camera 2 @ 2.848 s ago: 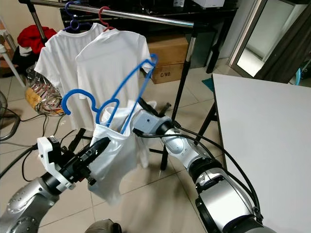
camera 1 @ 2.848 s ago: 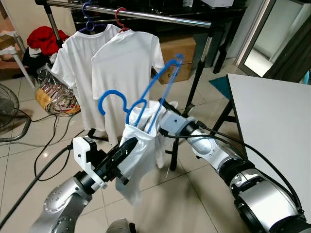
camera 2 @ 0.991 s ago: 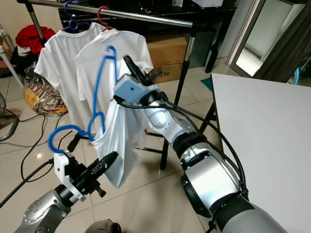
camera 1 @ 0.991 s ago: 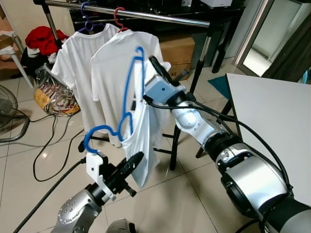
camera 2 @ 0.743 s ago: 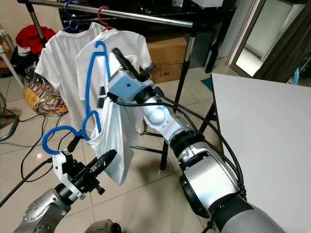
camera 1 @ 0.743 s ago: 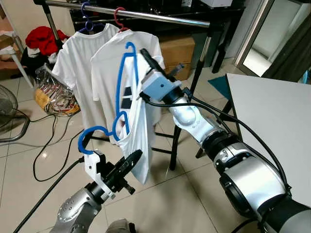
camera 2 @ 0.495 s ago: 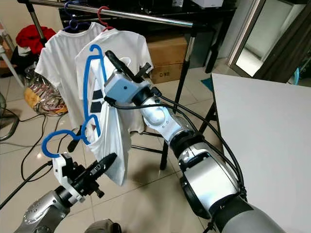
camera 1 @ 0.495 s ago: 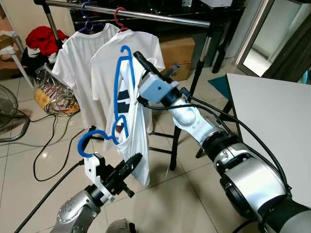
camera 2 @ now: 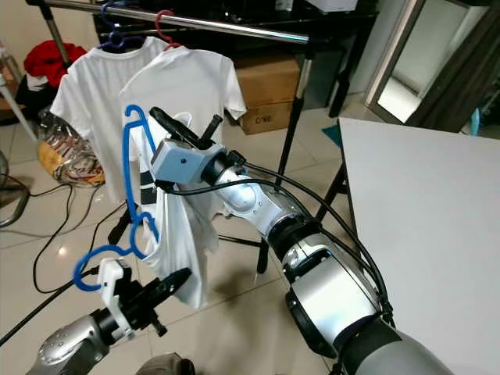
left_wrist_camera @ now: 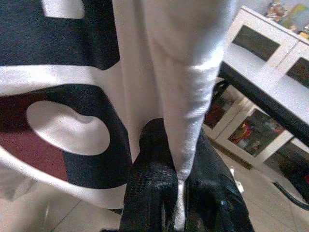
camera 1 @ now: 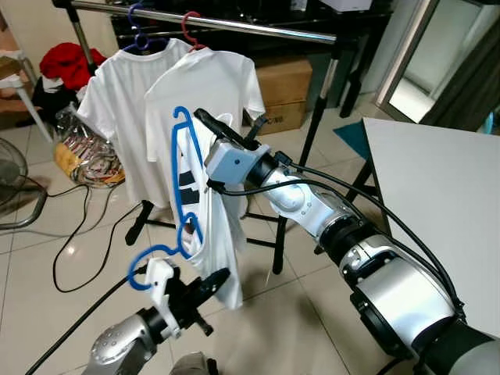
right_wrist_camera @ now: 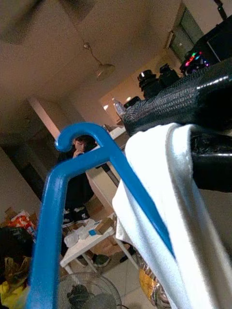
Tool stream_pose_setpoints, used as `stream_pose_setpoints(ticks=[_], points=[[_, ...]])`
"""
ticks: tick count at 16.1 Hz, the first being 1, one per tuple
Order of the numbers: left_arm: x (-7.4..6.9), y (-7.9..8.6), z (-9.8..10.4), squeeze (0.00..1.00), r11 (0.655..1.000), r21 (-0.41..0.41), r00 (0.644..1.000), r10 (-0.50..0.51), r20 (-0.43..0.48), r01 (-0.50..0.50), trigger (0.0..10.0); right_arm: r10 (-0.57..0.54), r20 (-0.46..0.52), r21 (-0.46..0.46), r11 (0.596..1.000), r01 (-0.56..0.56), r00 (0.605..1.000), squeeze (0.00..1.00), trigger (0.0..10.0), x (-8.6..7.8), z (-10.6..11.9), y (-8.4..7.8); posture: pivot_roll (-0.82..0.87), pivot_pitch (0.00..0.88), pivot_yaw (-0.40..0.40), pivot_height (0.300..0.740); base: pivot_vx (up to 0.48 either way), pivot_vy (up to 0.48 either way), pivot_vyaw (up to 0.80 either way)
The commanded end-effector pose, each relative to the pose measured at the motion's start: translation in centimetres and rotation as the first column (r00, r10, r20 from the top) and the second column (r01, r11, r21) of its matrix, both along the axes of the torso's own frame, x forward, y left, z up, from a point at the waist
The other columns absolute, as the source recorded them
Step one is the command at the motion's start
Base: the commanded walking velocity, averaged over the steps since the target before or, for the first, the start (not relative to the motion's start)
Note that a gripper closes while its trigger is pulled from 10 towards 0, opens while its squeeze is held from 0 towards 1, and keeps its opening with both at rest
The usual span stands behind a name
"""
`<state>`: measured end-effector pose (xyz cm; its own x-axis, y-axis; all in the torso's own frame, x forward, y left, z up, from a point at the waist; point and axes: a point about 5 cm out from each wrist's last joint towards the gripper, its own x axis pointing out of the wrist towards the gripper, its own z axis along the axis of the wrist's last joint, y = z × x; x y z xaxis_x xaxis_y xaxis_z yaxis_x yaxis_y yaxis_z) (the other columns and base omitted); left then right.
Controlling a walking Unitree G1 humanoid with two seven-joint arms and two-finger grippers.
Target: Hang hanger
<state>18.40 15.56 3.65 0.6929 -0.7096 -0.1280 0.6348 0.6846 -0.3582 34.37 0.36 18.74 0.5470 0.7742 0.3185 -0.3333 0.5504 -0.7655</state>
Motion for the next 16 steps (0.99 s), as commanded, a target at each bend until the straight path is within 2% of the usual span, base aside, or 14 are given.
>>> stream_pose_setpoints(ticks=[1,3,7,9,11,13,14,16], points=[[-1.9,0.0,-2.4,0.00,0.997,0.065,0.993,-0.039,-0.113,0.046,10.0,0.007,0.063,0.039,0.999,-0.009,0.998,0.00,10.0,0.1,1.7,0.0,0.14,0.002,-0.017,0.740,0.000,0.000,0.00],[-2.2,0.1,-3.0,0.00,0.997,0.071,0.992,-0.019,-0.125,0.028,10.0,0.014,0.052,0.000,1.000,-0.014,0.999,0.00,10.0,-0.1,0.7,-0.4,0.14,0.004,-0.016,0.740,0.000,0.000,0.00],[-2.2,-0.1,-3.1,0.00,0.998,0.060,0.994,-0.007,-0.109,0.013,10.0,0.018,0.064,0.102,0.995,-0.024,0.998,0.00,10.0,0.0,2.4,-0.3,0.14,0.003,-0.017,0.740,0.000,0.000,0.00],[-1.8,0.3,-2.8,0.00,0.998,0.046,0.997,0.038,-0.070,-0.034,10.0,0.103,0.078,0.114,0.987,-0.112,0.992,0.00,10.0,-0.7,2.8,0.4,0.14,0.003,-0.017,0.740,0.000,0.000,0.00],[-1.0,1.0,-1.5,0.00,0.996,0.000,0.995,0.093,-0.019,-0.093,10.0,0.190,0.031,0.017,0.982,-0.190,0.981,0.00,10.0,-1.8,0.6,0.9,0.15,0.001,-0.026,0.740,0.000,0.000,0.00],[-1.0,1.2,-1.1,0.00,0.996,0.002,0.996,0.093,-0.003,-0.093,10.0,0.200,-0.058,-0.104,0.973,-0.206,0.978,0.00,10.0,-2.4,-2.7,0.7,0.15,0.001,-0.026,0.740,0.000,0.000,0.00],[-1.5,0.9,-1.6,0.00,0.996,0.005,0.996,0.084,-0.023,-0.084,10.0,0.174,-0.087,-0.199,0.962,-0.188,0.981,0.00,10.0,-2.8,-5.1,0.1,0.15,0.001,-0.028,0.740,0.000,0.000,0.00],[-2.4,0.4,-2.6,0.00,0.998,0.011,0.996,0.070,-0.058,-0.069,10.0,0.151,-0.107,-0.223,0.959,-0.172,0.983,0.00,10.0,-3.0,-6.2,-0.6,0.15,0.002,-0.027,0.740,0.000,0.000,0.00]])
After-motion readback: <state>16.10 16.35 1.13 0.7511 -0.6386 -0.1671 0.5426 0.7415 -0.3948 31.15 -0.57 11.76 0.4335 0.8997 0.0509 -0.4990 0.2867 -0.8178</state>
